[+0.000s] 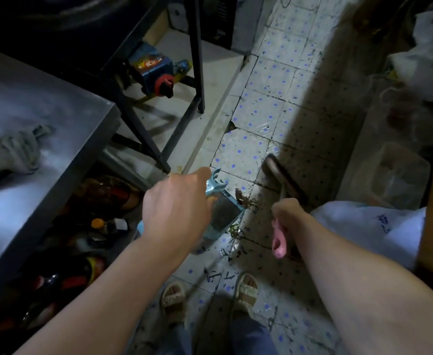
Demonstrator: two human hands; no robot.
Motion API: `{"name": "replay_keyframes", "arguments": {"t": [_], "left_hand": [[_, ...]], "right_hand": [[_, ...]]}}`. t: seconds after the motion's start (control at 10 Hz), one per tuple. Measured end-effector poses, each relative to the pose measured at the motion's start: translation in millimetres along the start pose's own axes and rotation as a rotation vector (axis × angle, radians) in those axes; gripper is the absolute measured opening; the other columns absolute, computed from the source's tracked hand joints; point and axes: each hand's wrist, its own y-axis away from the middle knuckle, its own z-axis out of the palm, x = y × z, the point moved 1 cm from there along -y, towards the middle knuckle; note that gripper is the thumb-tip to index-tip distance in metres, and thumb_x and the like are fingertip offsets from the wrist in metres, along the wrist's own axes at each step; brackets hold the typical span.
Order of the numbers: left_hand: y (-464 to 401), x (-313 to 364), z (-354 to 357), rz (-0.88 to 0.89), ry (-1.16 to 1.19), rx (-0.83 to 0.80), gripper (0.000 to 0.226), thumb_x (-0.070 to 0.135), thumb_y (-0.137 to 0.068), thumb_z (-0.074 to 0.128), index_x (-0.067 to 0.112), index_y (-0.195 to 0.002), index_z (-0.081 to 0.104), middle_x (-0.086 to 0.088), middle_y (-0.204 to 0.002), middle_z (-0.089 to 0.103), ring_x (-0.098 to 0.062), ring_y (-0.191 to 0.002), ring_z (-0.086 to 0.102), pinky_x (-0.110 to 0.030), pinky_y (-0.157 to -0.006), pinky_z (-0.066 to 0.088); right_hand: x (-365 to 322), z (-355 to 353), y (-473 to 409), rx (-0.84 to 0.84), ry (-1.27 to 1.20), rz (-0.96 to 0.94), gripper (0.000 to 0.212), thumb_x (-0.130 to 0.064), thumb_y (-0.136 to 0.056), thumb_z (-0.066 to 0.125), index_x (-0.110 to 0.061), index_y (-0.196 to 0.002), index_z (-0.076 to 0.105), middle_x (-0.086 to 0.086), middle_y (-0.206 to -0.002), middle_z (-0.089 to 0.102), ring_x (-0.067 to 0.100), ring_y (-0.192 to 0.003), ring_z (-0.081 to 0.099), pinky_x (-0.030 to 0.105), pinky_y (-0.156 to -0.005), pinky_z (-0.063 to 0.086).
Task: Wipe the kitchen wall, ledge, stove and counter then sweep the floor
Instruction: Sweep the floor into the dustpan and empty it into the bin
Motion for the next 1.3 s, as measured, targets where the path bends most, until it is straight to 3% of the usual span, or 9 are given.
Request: {"name": "replay_keyframes", "arguments": {"t": [0.1, 0.2, 0.3, 0.4, 0.5, 0.7, 0.9, 1.1, 1.3], "left_hand": [[5.0, 8.4, 4.3, -0.014, -0.002, -0.013, 0.027, 0.04, -0.091, 0.056, 0.027, -0.114, 0.05, 0.001, -0.07, 0.046, -0.029, -0.083, 0.061, -0.029, -0.06, 0.035], [12.2, 8.4, 6.6, -0.013, 0.004, -0.013, 0.023, 0.039, -0.091, 0.057, 0.027, -0.109, 0.05, 0.004, -0.064, 0.038, -0.027, -0.072, 0.054, -0.029, -0.059, 0.034], [21.0, -1.7, 6.7, -0.007, 0.012, -0.017, 0.024, 0.04, -0.091, 0.057, 0.027, -0.109, 0.05, 0.004, -0.065, 0.039, -0.023, -0.067, 0.043, -0.03, -0.058, 0.033], [32.4, -16.1, 3.7, 0.015, 0.03, -0.022, 0.023, 0.042, -0.09, 0.058, 0.027, -0.106, 0.05, 0.005, -0.065, 0.039, -0.022, -0.067, 0.042, -0.03, -0.058, 0.033], [47.5, -38.4, -0.3, 0.047, 0.027, -0.03, 0.02, 0.042, -0.089, 0.058, 0.026, -0.096, 0.049, 0.004, -0.066, 0.042, -0.022, -0.068, 0.044, -0.03, -0.059, 0.034], [84.0, -77.2, -10.3, 0.104, 0.022, -0.033, 0.02, 0.039, -0.09, 0.058, 0.024, -0.103, 0.052, 0.005, -0.063, 0.034, -0.022, -0.066, 0.04, -0.03, -0.061, 0.033], [105.8, -103.3, -14.9, 0.106, 0.012, -0.033, 0.016, 0.036, -0.089, 0.058, 0.023, -0.097, 0.051, 0.005, -0.059, 0.031, -0.023, -0.066, 0.039, -0.03, -0.059, 0.031], [119.8, -113.2, -18.0, 0.097, 0.017, -0.025, 0.017, 0.037, -0.09, 0.056, 0.024, -0.101, 0.052, 0.005, -0.067, 0.04, -0.022, -0.067, 0.04, -0.03, -0.06, 0.032], [122.0, -117.2, -27.8, 0.056, 0.045, -0.009, 0.018, 0.037, -0.09, 0.056, 0.025, -0.104, 0.053, 0.005, -0.07, 0.041, -0.021, -0.067, 0.039, -0.03, -0.061, 0.031]], "right_hand": [[11.3, 7.7, 5.3, -0.016, 0.008, 0.045, 0.039, -0.001, -0.084, 0.056, 0.012, -0.12, 0.049, 0.019, -0.104, 0.061, 0.033, -0.098, 0.062, 0.031, -0.071, 0.045], [25.5, 23.5, 14.9, -0.057, -0.041, 0.053, 0.037, -0.005, -0.09, 0.051, 0.007, -0.125, 0.048, 0.023, -0.117, 0.059, 0.033, -0.097, 0.06, 0.034, -0.079, 0.049], [38.2, 40.2, 33.7, -0.115, -0.012, 0.012, 0.036, -0.006, -0.093, 0.045, 0.005, -0.128, 0.05, 0.021, -0.128, 0.055, 0.033, -0.113, 0.057, 0.032, -0.083, 0.048], [42.7, 59.8, 68.9, -0.066, 0.081, 0.024, 0.037, -0.01, -0.094, 0.047, 0.004, -0.128, 0.05, 0.017, -0.13, 0.054, 0.029, -0.119, 0.054, 0.029, -0.092, 0.046], [52.2, 85.4, 95.0, -0.084, 0.016, 0.038, 0.036, -0.011, -0.096, 0.043, 0.002, -0.129, 0.049, 0.017, -0.13, 0.053, 0.029, -0.119, 0.053, 0.025, -0.086, 0.045], [77.2, 134.0, 144.5, -0.139, -0.001, 0.027, 0.038, -0.012, -0.096, 0.041, 0.001, -0.131, 0.047, 0.018, -0.133, 0.051, 0.031, -0.123, 0.049, 0.033, -0.097, 0.042], [82.1, 153.5, 172.0, -0.147, -0.047, 0.034, 0.037, -0.011, -0.094, 0.044, 0.001, -0.129, 0.05, 0.018, -0.13, 0.053, 0.031, -0.119, 0.053, 0.032, -0.091, 0.046], [74.0, 151.8, 181.5, -0.039, 0.039, 0.108, 0.037, -0.012, -0.088, 0.056, 0.005, -0.121, 0.052, 0.018, -0.118, 0.063, 0.031, -0.107, 0.063, 0.038, -0.091, 0.052], [57.5, 135.5, 189.5, 0.023, 0.083, 0.097, 0.038, -0.013, -0.09, 0.056, 0.004, -0.124, 0.051, 0.017, -0.123, 0.06, 0.029, -0.112, 0.06, 0.032, -0.093, 0.049]]}}
